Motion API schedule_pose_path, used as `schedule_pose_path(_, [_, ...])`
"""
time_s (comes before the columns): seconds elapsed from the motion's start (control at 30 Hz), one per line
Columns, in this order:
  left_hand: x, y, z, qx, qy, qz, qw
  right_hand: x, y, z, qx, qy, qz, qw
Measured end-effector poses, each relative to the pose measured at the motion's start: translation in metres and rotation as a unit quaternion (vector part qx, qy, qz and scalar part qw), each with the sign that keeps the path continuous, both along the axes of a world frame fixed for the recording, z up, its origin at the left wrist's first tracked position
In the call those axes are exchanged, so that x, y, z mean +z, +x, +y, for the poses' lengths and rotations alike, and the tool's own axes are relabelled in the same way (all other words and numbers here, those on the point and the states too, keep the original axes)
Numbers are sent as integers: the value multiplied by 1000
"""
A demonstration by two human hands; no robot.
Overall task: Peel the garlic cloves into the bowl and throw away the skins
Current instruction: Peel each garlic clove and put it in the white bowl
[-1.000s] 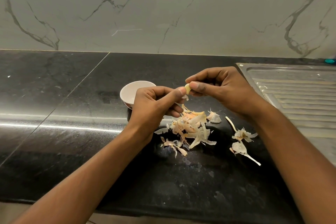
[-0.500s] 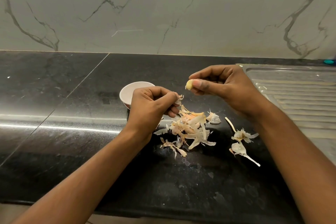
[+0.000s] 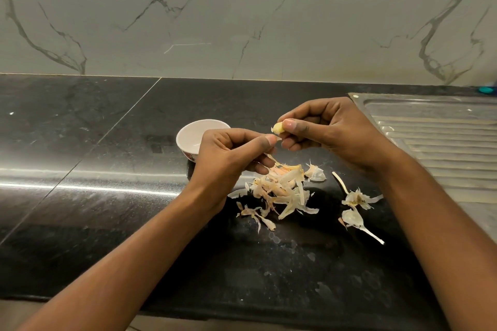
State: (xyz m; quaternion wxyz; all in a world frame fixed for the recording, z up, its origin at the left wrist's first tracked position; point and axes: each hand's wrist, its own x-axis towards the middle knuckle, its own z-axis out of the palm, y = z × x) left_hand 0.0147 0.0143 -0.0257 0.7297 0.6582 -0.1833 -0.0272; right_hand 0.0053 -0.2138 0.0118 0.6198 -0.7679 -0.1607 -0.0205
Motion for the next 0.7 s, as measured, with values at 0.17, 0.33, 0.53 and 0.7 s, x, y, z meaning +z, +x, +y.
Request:
schedule_pose_path(0.17, [1, 0, 0, -12, -13, 26, 1000, 0, -1, 3, 2, -21, -4, 1000])
schedule_pose_path(0.33, [0, -1, 1, -8, 1, 23, 1000, -1, -2, 5, -1, -31, -25, 999])
schedule_pose_path(0.53, [-1, 0, 2, 21, 14, 11, 1000, -4, -1, 9, 5, -63, -52, 997])
schedule_pose_path(0.7, [-1, 0, 2, 23, -1, 20, 1000, -5, -2, 11, 20, -56, -51, 997])
